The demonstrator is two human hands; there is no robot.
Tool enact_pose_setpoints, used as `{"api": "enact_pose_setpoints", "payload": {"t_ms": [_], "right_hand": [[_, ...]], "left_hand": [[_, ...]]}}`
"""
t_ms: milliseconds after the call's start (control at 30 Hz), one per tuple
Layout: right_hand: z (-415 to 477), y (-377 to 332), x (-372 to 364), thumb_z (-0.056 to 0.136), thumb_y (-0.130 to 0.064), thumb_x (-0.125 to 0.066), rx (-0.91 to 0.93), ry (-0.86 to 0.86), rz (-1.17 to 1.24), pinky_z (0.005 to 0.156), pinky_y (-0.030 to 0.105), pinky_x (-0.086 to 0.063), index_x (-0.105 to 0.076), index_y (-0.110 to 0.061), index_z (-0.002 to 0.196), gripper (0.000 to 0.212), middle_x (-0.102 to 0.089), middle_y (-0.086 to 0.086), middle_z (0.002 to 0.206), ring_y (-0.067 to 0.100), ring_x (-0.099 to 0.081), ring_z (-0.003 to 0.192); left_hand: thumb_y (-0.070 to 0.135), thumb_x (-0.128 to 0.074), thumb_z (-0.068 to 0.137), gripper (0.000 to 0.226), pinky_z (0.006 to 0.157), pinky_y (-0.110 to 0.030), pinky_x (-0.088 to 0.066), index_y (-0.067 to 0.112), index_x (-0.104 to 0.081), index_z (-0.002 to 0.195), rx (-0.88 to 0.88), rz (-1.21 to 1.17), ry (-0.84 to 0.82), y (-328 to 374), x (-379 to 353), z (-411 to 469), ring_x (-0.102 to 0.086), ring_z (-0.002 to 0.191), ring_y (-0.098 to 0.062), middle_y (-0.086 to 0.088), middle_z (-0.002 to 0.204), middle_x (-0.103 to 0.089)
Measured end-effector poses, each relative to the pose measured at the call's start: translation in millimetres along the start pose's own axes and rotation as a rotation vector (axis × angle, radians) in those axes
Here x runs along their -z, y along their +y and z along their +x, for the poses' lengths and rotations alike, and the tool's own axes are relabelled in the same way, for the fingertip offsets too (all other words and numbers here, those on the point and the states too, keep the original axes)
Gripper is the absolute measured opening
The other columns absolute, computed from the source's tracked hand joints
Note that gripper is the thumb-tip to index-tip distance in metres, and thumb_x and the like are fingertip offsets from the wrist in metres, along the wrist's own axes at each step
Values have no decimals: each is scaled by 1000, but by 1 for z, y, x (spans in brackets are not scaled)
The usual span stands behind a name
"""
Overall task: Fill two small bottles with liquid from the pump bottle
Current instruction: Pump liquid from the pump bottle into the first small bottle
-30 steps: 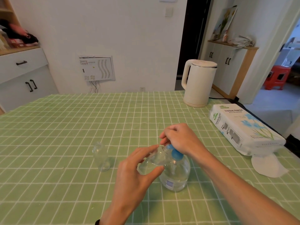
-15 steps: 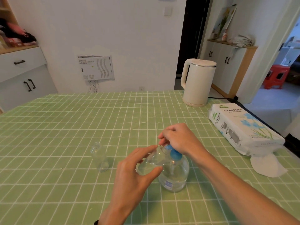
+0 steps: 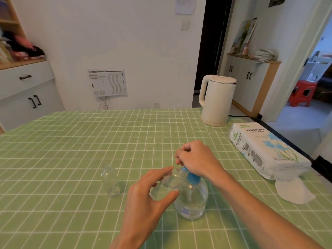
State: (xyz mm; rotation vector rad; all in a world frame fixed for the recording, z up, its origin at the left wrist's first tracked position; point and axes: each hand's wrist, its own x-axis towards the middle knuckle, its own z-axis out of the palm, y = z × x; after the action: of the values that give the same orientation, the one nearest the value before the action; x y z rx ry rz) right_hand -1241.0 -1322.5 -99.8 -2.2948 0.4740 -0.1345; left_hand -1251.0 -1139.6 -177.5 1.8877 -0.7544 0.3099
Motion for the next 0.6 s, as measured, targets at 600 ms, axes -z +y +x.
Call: {"api": "enact_pose_setpoints", "payload": {"t_ms": [600], "right_hand": [[-3,3,0,101,-26,-57,-26,-42,48,98,47,-61,-83,-8,93,33,-82,-8,79,18,-79,91]], "left_hand": [[44,-78,73,52,85,-14,-51,46,-69,124,10,-74,12,3,-1,-2,-70,106,-5,27,113,-73]]}}
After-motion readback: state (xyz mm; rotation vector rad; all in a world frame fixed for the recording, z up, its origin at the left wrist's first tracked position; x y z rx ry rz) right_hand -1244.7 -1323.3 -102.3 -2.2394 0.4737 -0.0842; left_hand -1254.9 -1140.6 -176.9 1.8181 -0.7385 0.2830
